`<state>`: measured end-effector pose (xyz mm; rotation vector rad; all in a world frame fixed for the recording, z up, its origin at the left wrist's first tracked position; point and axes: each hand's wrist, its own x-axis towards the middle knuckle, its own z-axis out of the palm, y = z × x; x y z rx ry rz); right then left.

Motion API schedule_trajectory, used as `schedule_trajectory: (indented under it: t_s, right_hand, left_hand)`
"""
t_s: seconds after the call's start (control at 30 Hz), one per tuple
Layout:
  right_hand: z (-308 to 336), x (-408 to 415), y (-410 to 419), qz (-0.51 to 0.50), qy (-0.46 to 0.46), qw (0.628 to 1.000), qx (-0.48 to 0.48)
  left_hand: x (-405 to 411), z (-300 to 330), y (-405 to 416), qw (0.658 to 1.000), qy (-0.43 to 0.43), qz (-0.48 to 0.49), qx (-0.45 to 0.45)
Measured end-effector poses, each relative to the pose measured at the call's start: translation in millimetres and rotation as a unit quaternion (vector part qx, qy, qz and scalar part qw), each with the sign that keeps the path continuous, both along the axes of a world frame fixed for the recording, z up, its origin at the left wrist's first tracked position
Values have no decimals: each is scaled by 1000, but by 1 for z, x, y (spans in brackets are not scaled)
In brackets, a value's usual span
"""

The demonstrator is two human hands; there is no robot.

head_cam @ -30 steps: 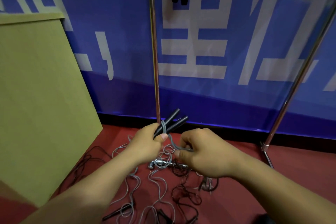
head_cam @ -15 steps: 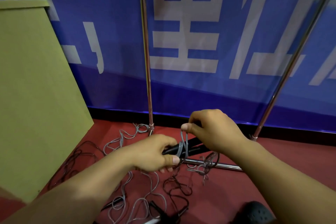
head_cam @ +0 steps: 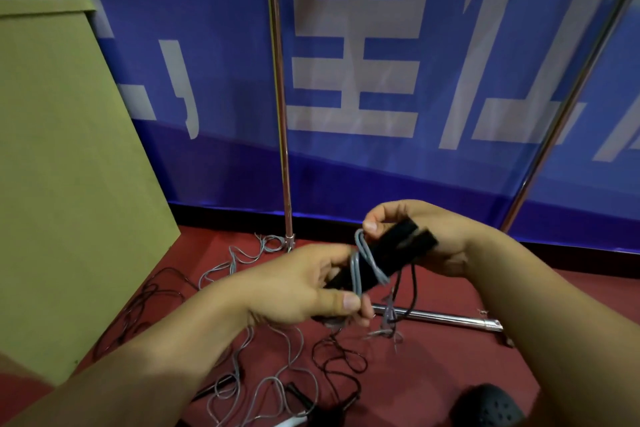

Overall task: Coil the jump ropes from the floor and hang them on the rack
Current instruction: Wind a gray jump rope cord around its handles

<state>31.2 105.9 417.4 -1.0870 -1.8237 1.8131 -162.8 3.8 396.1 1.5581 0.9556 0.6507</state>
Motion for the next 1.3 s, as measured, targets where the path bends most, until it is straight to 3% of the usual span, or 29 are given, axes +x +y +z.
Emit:
schedule_trajectory:
  t_s: [0.1, 0.17, 0.3, 0.53, 0.9, 1.1, 1.3]
  right_hand:
    - [-4, -6, -1, -29, 3, 1000, -3]
    - [-4, -12, -4, -41, -50, 998, 23]
    - [-5, -22, -13, -52, -126, 990, 47]
    - [-7, -32, -27, -42, -114, 988, 97]
    - [-2, -29, -31, -41, -174, 979, 99]
    - [3, -26, -28, -51, -162, 978, 121]
    - [-5, -24, -33, -29, -63, 990, 120]
  left_hand:
    - [0, 5, 2, 996, -80, 36, -9]
    - [0, 4, 3, 992, -107, 59, -30]
    - [-1, -1, 7, 985, -112, 128, -42]
    - [-5, 4, 5, 968, -136, 205, -51]
    - [-29, -12, 24, 923, 8, 385, -22]
    - [-41, -19, 26, 915, 126, 382, 7]
    - [-45, -27, 25, 918, 253, 307, -3]
